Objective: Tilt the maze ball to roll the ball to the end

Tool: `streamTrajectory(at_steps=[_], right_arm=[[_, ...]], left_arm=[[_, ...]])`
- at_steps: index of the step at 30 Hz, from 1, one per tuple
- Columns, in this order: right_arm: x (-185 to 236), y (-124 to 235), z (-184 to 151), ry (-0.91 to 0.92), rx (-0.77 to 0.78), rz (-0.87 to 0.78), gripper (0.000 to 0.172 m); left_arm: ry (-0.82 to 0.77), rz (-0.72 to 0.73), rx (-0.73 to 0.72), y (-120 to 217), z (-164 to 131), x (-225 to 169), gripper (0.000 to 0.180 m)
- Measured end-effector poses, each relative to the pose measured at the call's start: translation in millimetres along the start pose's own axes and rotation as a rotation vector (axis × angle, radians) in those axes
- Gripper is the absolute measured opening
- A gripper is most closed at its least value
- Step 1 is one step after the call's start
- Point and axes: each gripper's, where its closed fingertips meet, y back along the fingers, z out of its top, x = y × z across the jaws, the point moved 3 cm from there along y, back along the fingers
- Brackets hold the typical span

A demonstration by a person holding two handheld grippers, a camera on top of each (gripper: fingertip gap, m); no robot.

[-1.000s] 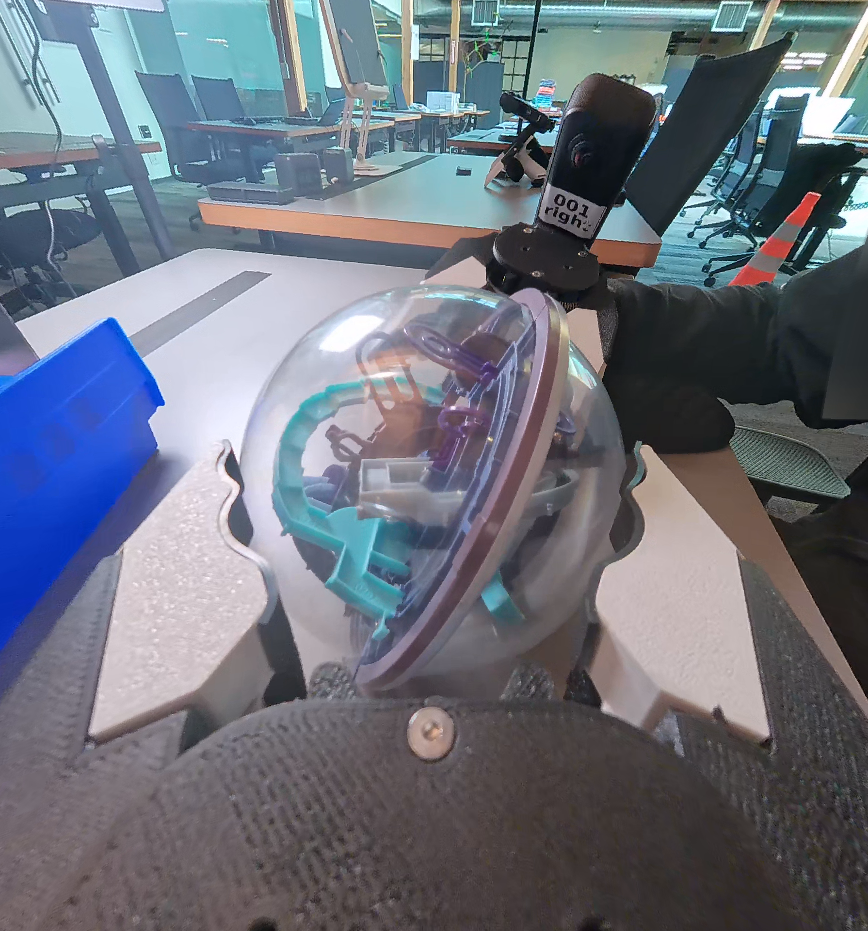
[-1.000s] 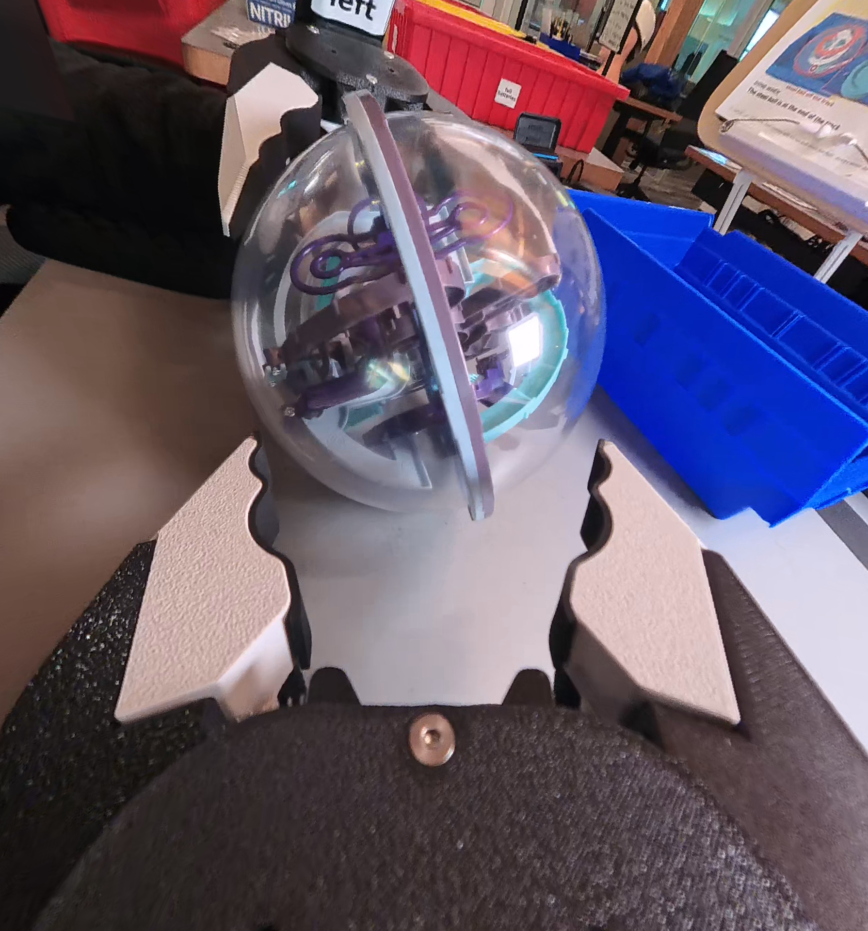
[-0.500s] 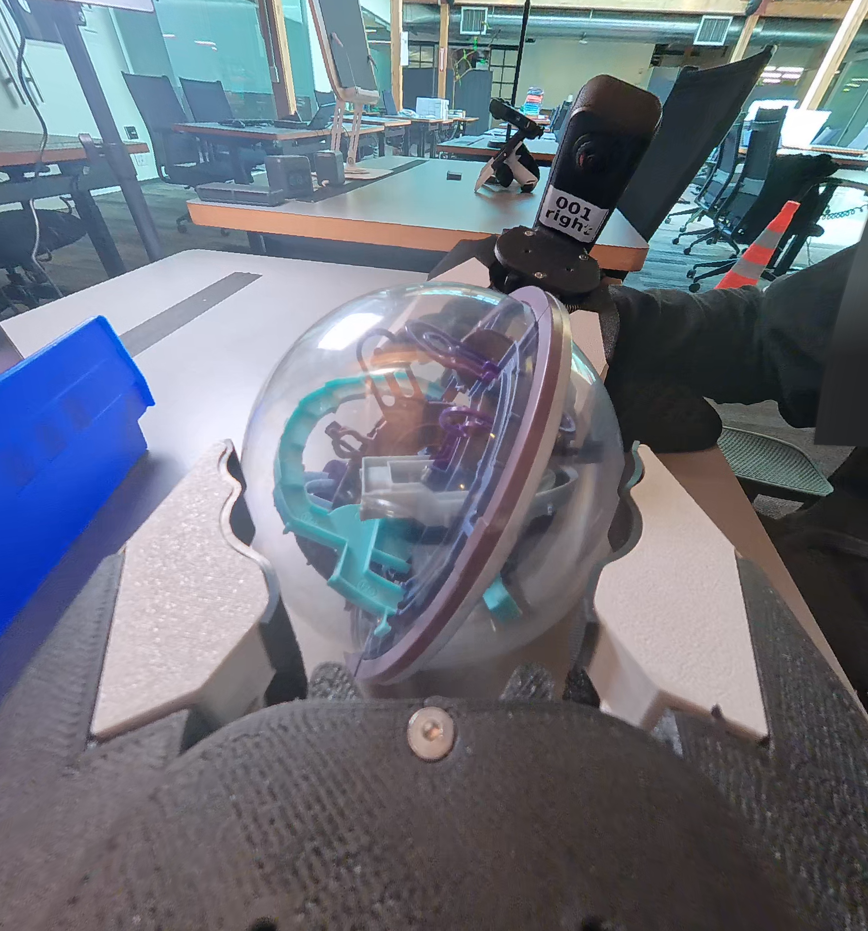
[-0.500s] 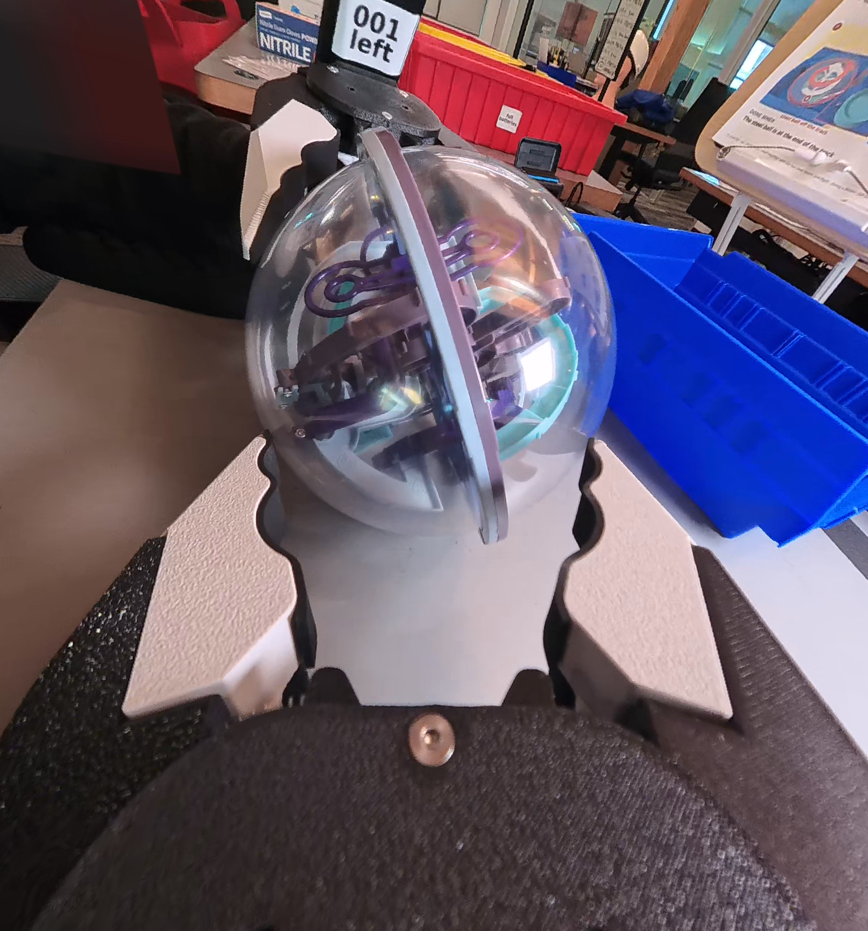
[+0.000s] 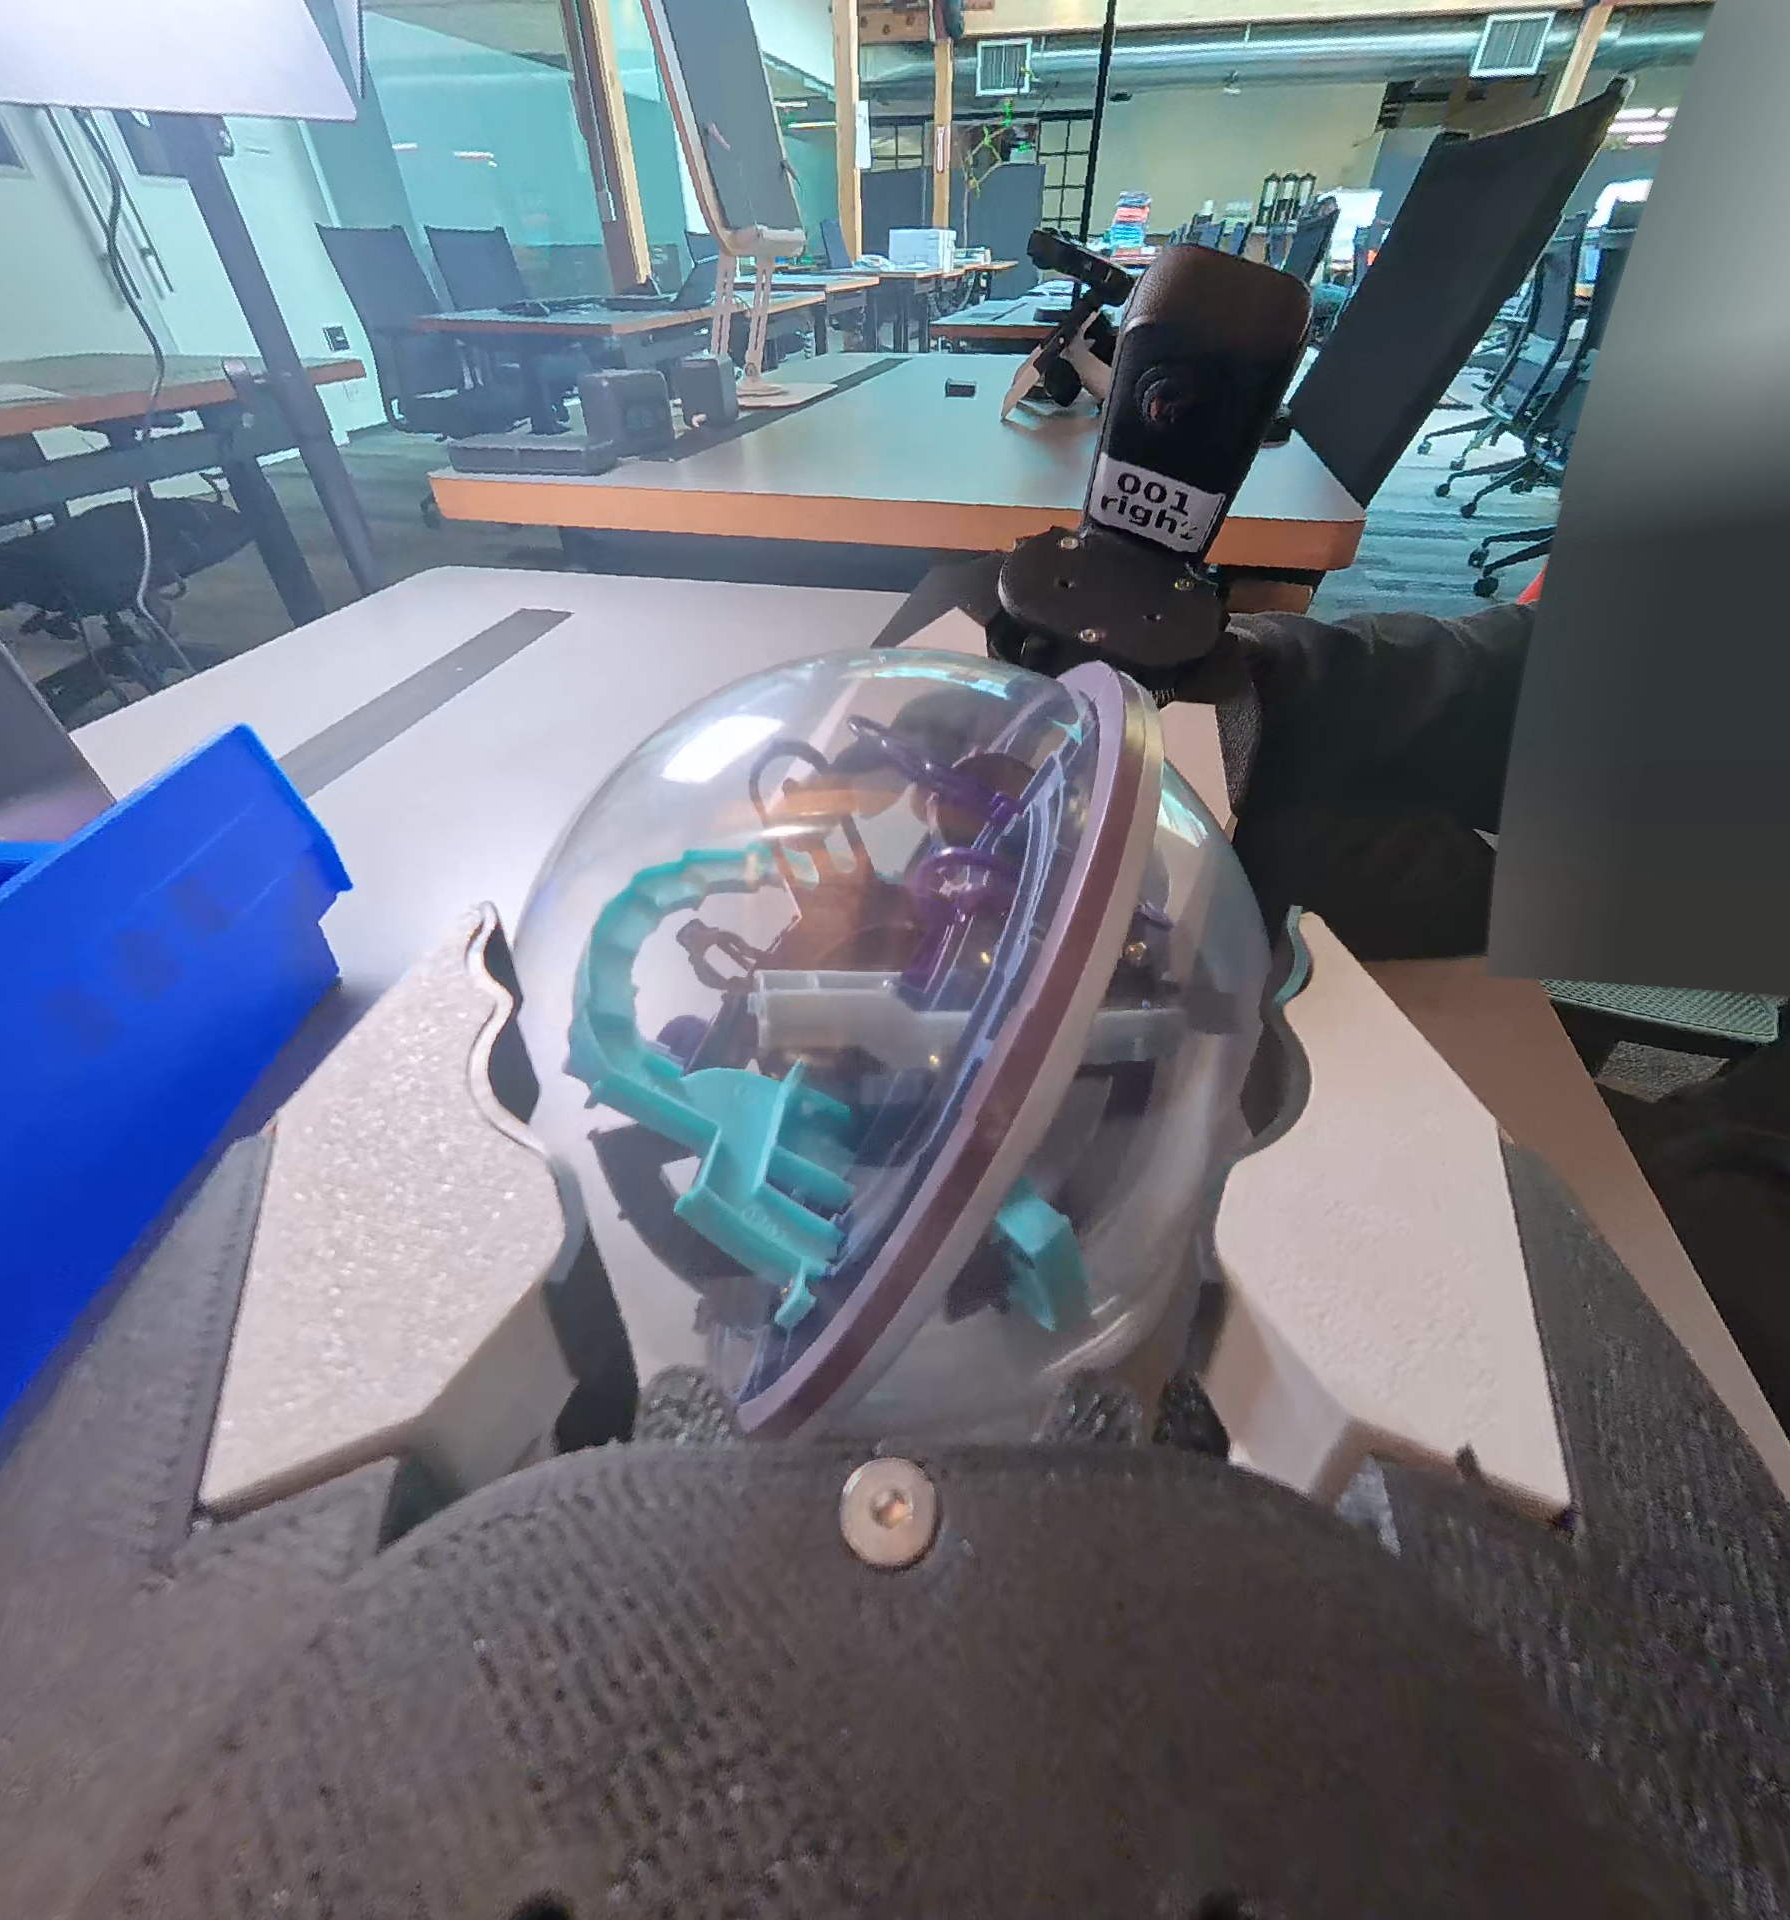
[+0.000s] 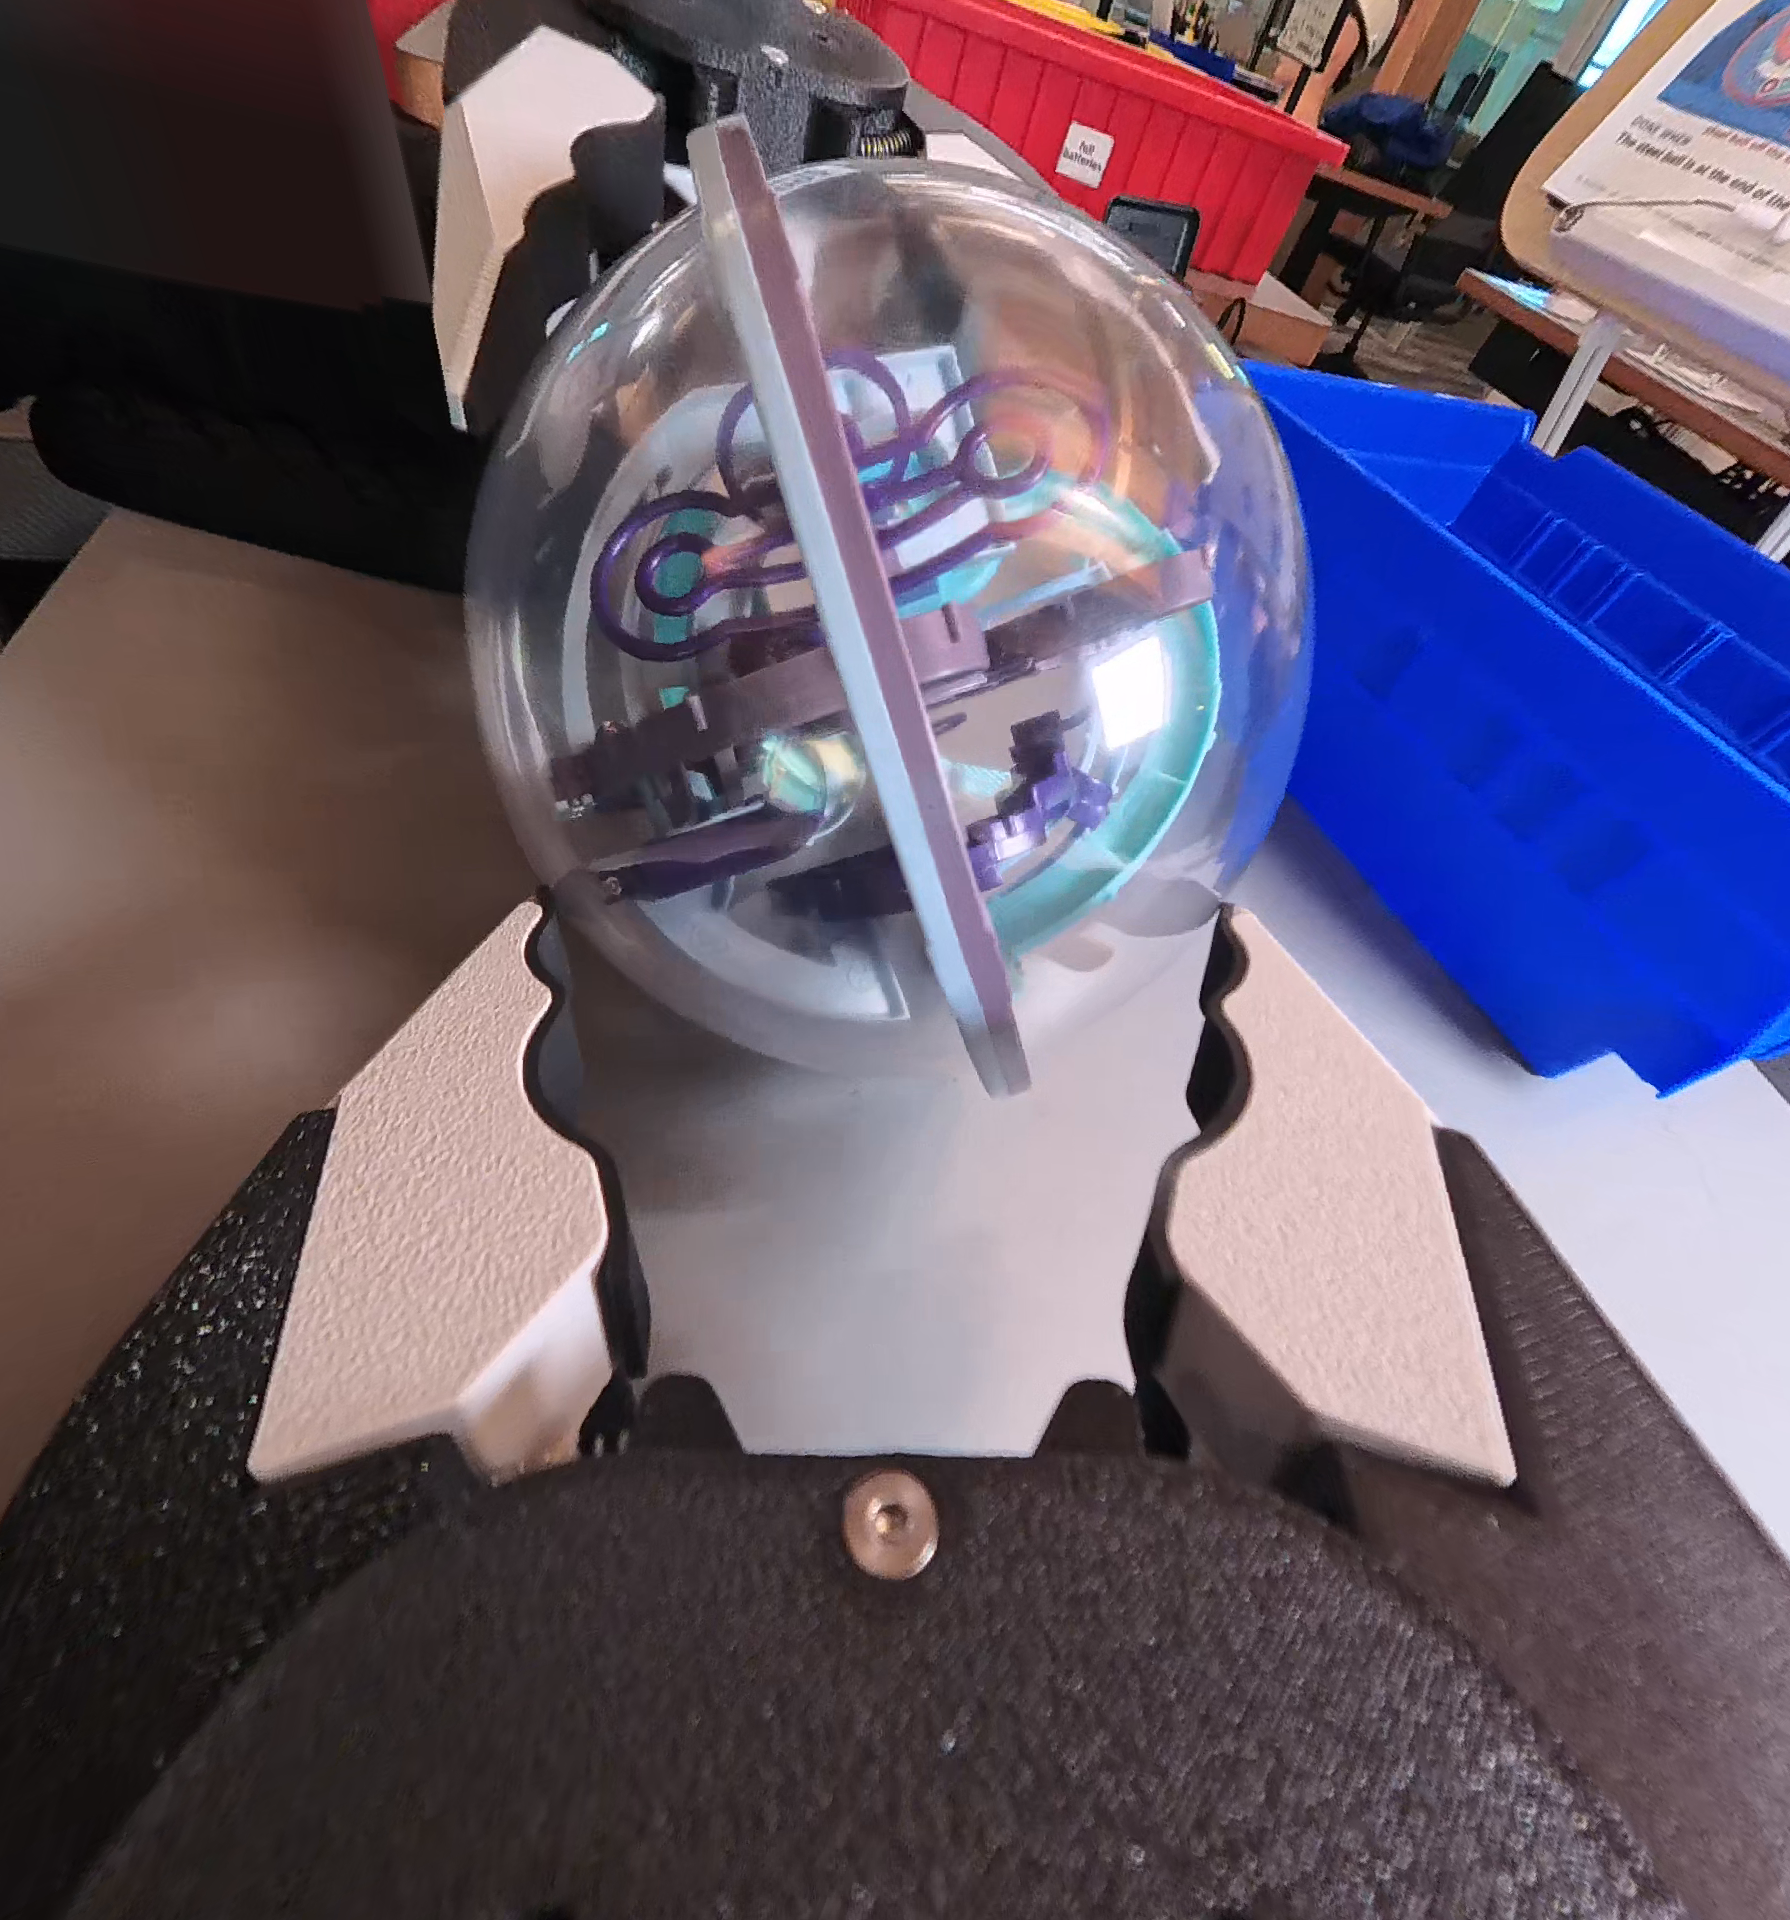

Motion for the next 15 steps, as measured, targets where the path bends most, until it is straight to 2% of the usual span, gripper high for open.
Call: streamTrajectory(at_steps=[15], right_arm=[[-0.6,-0.5,-0.1,-0.043,-0.015,0.014,0.118]], left_arm=[[0.053,0.011,0.008,0.7,1.4,2.6,0.137]])
